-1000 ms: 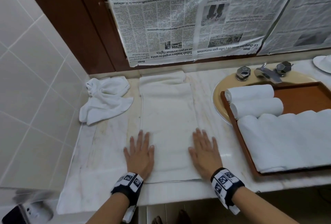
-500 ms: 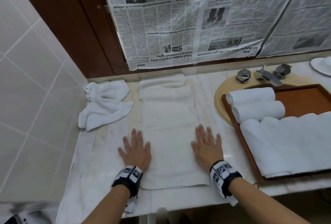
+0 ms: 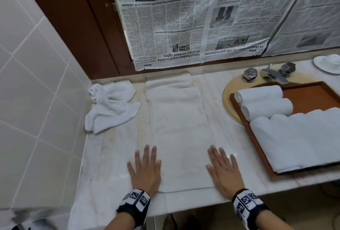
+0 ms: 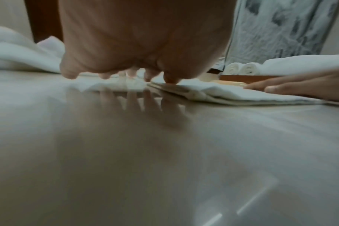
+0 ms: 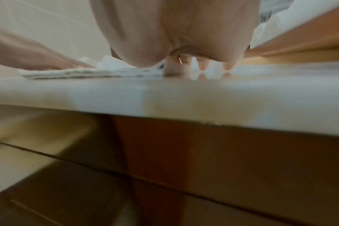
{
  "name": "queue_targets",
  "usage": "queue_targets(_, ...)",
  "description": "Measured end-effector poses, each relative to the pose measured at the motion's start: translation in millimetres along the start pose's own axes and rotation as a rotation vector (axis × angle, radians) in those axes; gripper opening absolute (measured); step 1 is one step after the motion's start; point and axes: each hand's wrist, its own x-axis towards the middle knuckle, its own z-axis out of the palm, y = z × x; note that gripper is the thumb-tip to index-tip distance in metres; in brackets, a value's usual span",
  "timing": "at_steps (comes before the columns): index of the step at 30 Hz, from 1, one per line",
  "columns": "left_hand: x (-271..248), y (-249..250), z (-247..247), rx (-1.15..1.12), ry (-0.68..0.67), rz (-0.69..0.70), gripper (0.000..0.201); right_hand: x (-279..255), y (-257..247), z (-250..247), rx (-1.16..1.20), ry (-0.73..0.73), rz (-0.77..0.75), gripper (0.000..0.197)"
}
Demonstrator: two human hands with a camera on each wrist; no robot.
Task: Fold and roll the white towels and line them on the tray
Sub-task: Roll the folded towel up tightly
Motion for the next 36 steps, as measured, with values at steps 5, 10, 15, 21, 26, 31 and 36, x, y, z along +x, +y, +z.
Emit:
queue_targets(5,-31.5,-0.1,9.4,-0.149,0.130,0.476,0.044,-25.0,-15.7,-19.2,0.101,0.142,-0.149,0.039)
queue_targets(10,-58.6,10.7,19.1,-0.031,0.149,0.568,0.025,-42.6,-12.8,-13.8,0.020,0.105,-0.357,0.028)
queue_targets(15,-65.5,26.8,21.7,0.080,0.251,0.458,0.020,-36.1,-2.8,-6.1,-0.059,0.204,-0.412,0.021)
queue_targets(21,-71.1,55.7,25.6,0.171,0.284,0.308,0.024,-16.3,-6.3,-21.6,-0.014,0.063,-0.333,0.020)
queue_targets(26,-68.8,62.9,19.8,0.187,0.246,0.287,0.020,-3.8,0.9,-37.9,0.080,-0.159,-0.329,0.041)
queue_targets(31,-47.3,45.5,3.0,-0.077,0.061,0.183,0.028,17.6,6.5,-53.0,0.346,-0.269,-0.145,0.023)
queue_targets(36,-37.5,32.9,5.2,-0.251,0.079,0.134,0.019,17.2,7.6,-39.0,0.300,-0.175,-0.067,0.017)
